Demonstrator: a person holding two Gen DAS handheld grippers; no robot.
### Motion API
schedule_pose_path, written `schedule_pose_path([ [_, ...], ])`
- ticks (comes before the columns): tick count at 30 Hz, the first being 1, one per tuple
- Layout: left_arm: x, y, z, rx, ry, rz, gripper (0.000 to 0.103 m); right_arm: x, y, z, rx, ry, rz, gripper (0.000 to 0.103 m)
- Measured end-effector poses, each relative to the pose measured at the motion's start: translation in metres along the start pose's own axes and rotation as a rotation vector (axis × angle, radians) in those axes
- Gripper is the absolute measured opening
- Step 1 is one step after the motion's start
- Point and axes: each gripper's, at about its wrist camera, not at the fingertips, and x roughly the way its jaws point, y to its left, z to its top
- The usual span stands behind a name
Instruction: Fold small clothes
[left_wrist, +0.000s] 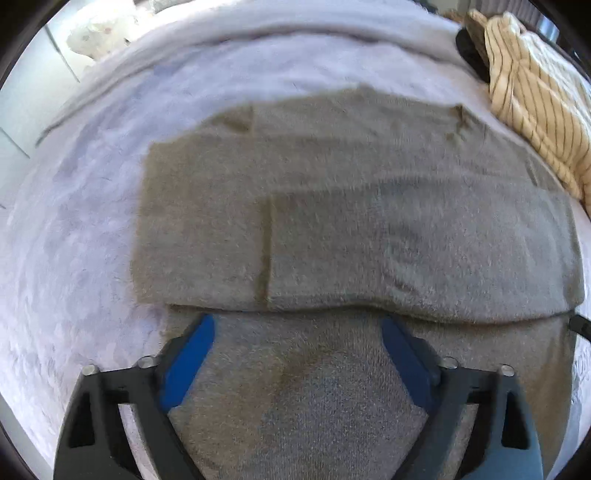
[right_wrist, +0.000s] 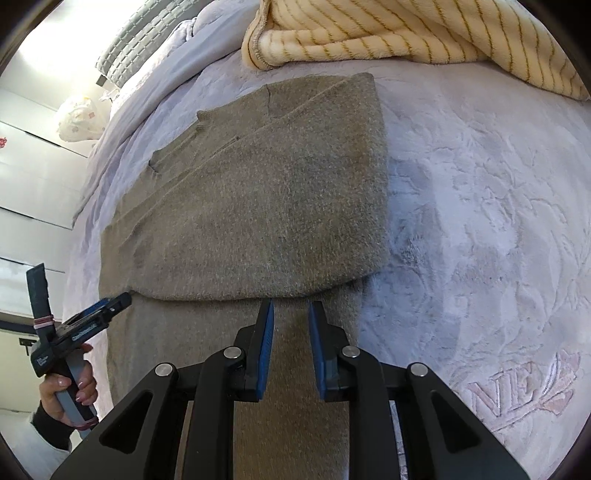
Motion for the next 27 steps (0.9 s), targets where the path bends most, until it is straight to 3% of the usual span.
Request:
schedule_pose_path([
  [7, -0.006, -0.004, -0.004, -0.003, 0.018, -0.005, 0.093, 0.0, -0.003, -0.001, 0.01, 0.021, 0.017, 0.022],
  [8, -0.008, -0.002, -0.007, -0.01, 0.018, -0.01, 0.093, 0.0, -0.003, -0.001, 0.009, 0.024, 0.017, 0.03],
  [9, -0.01, -0.003, -0.009, -0.015, 0.017, -0.011, 0.093, -0.001, -0.003, -0.002, 0.008, 0.024, 0.018, 0.049],
  [11, -0.01, 0.0, -0.014, -0.022, 0.02, -0.003, 0.093, -0.004, -0.002, -0.003, 0.007, 0.015, 0.038, 0.068],
  [15, -0.008, 0.002, -0.02, -0.009, 0.036, 0.02, 0.093, -0.005, 0.002, -0.003, -0.008, 0.019, 0.046, 0.068],
  [18, -0.008, 0.001, -0.025, -0.011, 0.048, 0.016, 0.093, -0.002, 0.008, -0.002, 0.013, 0.031, 0.109, 0.068],
  [22, -0.01, 0.004, -0.03, -0.051, 0.057, -0.009, 0.093, 0.012, 0.031, 0.003, 0.046, 0.055, 0.264, 0.068],
  [24, -0.011, 0.008, -0.032, -0.065, 0.055, -0.018, 0.093, 0.035, 0.051, 0.004, 0.082, 0.103, 0.382, 0.068],
  [27, -0.013, 0.011, -0.036, -0.08, 0.05, -0.005, 0.093, 0.07, 0.077, 0.003, 0.121, 0.17, 0.469, 0.068],
])
